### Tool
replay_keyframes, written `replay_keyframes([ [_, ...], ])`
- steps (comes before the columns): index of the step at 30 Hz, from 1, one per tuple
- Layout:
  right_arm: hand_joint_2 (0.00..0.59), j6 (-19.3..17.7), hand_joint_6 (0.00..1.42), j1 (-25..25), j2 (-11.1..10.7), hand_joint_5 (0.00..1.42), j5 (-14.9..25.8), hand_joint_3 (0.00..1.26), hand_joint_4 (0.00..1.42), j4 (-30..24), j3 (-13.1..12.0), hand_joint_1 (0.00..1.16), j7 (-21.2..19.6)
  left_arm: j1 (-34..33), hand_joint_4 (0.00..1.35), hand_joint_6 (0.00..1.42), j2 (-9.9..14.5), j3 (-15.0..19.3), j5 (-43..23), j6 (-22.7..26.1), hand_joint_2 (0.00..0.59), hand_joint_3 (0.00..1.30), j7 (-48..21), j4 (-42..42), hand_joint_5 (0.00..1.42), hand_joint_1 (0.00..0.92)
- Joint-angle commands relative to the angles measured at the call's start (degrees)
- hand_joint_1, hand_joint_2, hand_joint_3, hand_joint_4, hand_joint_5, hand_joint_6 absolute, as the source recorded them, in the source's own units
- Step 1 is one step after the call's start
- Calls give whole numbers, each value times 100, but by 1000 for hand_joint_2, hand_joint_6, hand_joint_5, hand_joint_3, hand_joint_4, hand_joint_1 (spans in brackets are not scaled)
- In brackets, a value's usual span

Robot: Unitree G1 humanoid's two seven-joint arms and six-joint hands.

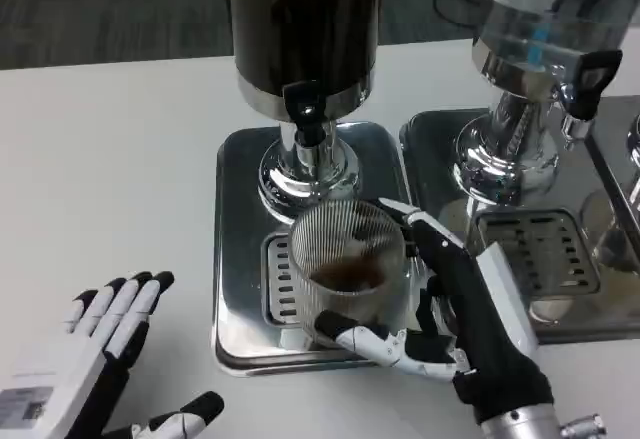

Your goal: Grasp the cup under the faucet to collect the drink, then remove the cup.

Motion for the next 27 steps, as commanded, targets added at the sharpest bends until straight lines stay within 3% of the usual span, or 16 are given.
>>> replay_keyframes([
  [1,176,-163,1388,135,28,974,183,449,693,-353,-28,922,74,246,0,0,-5,121,83,51,115,0,103,-282,0,0],
  [4,175,-131,1388,242,59,974,315,451,696,-487,6,923,206,382,0,0,-41,142,92,113,112,0,60,-439,0,0],
  [12,177,-213,1388,359,-87,974,93,453,698,-704,95,915,310,719,0,0,-70,261,77,284,108,0,-85,-807,0,0],
  [27,177,-225,1387,400,-223,985,335,453,698,-724,-85,908,471,867,0,0,-416,126,184,598,107,0,-230,-1108,0,0],
])
